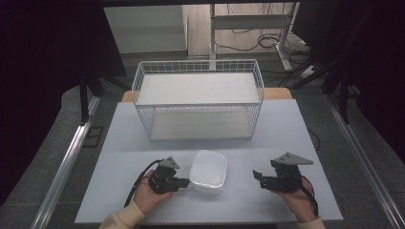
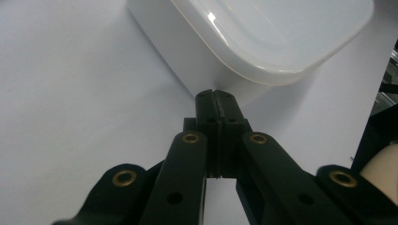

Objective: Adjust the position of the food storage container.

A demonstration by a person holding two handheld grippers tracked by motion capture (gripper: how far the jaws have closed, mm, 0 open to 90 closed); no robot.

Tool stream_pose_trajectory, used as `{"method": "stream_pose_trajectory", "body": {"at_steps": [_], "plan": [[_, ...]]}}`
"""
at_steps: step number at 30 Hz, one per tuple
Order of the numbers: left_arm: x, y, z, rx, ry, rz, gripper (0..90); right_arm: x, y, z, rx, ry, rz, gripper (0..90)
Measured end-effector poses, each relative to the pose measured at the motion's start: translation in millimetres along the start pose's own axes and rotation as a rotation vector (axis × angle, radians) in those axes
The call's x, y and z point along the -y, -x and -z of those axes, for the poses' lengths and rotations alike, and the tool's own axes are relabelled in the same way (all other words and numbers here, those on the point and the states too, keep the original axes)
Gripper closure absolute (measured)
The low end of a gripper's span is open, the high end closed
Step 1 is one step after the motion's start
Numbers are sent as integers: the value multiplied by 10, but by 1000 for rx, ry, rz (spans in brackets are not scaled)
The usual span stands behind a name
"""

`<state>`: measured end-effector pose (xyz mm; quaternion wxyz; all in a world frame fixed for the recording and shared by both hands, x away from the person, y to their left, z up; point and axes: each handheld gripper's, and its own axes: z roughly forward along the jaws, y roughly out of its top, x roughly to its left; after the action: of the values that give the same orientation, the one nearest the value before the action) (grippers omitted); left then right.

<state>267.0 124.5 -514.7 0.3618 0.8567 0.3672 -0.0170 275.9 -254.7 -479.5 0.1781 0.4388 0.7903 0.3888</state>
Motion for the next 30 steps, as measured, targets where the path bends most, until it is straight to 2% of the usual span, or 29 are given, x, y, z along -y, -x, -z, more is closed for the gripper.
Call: {"method": "stream_pose_trajectory", "body": {"at_steps": [9, 13, 15, 16, 17, 18, 19, 20, 21, 22, 23, 24, 25, 27, 30], "plan": [[-58, 70, -74, 14, -9, -21, 900, -3, -2, 6, -2, 5, 0, 203], [-39, 59, 18, 10, 20, -7, 900, -15, 0, 20, -14, 22, -22, 200], [-21, 32, 104, 2, 51, 15, 896, -19, 0, 26, -17, 25, -27, 200], [-10, 18, 148, -3, 74, 33, 873, -23, 1, 30, -18, 28, -30, 200], [3, 2, 198, -14, 94, 45, 804, -29, 5, 33, -24, 32, -38, 200], [16, -10, 247, -27, 120, 63, 804, -29, 5, 33, -24, 32, -38, 200], [28, -28, 302, -42, 142, 83, 750, -31, 4, 33, -27, 32, -43, 201], [38, -49, 355, -50, 167, 108, 592, -34, -2, 32, -32, 32, -46, 201], [45, -75, 406, -52, 185, 133, 592, -34, -2, 32, -32, 32, -46, 201], [49, -102, 450, -50, 199, 158, 543, -38, -8, 33, -34, 33, -48, 201], [55, -153, 521, -43, 222, 199, 451, -46, -21, 34, -37, 35, -48, 200], [55, -153, 521, -43, 222, 199, 421, -46, -21, 34, -37, 35, -48, 200], [59, -197, 568, -33, 240, 229, 390, -55, -35, 36, -35, 39, -49, 201], [63, -229, 592, -26, 248, 247, 349, -61, -44, 37, -38, 42, -51, 200], [66, -251, 611, -25, 253, 262, 325, -62, -49, 37, -40, 45, -51, 204]]}}
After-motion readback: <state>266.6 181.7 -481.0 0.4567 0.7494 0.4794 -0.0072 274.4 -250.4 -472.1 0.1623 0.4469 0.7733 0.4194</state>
